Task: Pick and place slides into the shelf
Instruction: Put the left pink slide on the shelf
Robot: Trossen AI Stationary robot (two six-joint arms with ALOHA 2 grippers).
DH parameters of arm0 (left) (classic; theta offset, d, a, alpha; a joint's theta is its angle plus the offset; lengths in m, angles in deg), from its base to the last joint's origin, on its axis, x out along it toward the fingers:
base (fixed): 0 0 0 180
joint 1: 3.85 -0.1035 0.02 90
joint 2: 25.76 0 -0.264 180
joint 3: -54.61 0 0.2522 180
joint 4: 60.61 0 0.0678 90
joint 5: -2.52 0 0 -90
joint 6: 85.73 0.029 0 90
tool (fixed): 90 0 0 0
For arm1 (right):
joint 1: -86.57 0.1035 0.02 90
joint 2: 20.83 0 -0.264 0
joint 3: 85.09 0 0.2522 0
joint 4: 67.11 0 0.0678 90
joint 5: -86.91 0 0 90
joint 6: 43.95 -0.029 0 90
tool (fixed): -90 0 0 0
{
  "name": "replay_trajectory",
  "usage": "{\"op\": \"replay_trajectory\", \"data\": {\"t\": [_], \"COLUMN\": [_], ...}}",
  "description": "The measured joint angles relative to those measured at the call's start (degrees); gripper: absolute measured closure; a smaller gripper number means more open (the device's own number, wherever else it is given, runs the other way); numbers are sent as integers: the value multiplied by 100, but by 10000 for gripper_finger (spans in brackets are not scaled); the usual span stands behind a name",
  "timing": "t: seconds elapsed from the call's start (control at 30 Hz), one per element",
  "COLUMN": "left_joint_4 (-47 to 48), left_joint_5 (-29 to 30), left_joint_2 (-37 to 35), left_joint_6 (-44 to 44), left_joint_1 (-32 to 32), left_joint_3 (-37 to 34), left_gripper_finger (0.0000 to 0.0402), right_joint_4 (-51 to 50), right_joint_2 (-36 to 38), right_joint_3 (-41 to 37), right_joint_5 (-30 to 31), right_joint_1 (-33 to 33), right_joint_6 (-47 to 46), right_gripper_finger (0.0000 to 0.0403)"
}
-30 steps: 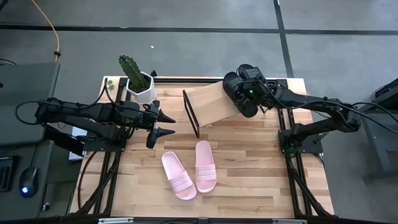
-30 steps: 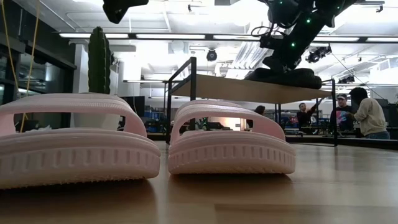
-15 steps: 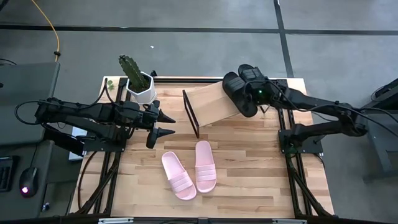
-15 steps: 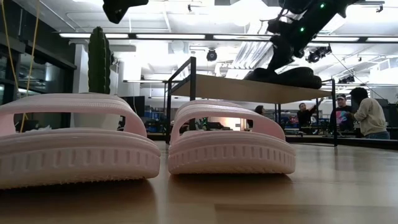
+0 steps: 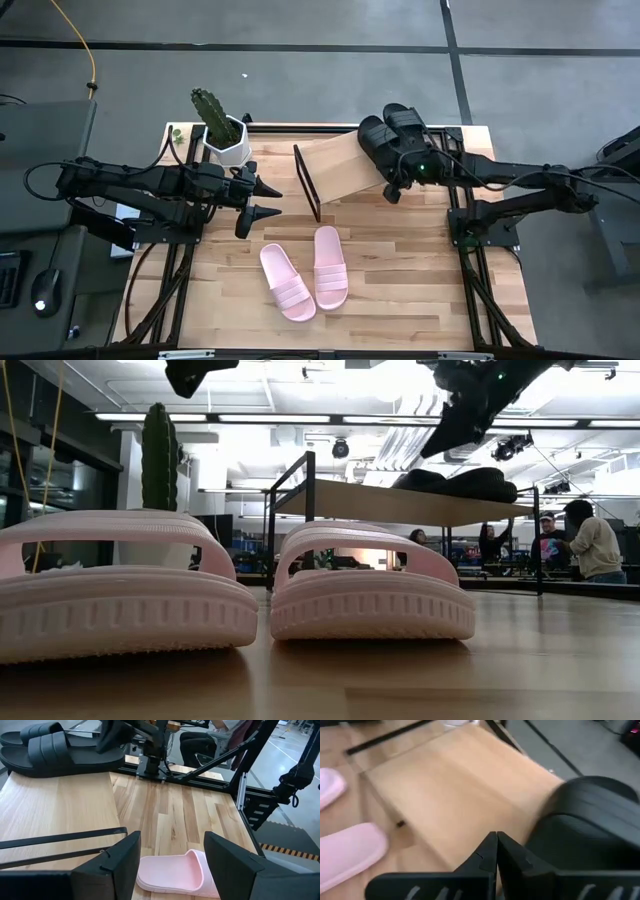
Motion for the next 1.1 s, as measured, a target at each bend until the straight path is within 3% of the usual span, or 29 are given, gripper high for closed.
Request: {"op": "replay_trajectory", "data": {"t": [0.4, 0.73, 1.1], "left_joint_4": [-2, -2, 188], "left_joint_5": [2, -3, -1004], "left_joint_2": [-2, -2, 455], "left_joint_6": [-2, -14, -622], "left_joint_1": [0, 0, 4], "left_joint_3": [0, 0, 9], "left_gripper_finger": [195, 195, 195], "right_joint_4": [211, 997, 1600], "right_joint_2": [0, -11, -15], "right_joint_3": [0, 0, -42], "right_joint_5": [-464, -1044, -1900], "right_joint_1": [1012, 1597, 1858], "right_joint_6": [-499, -259, 247], "right_gripper_finger": [403, 403, 402]}}
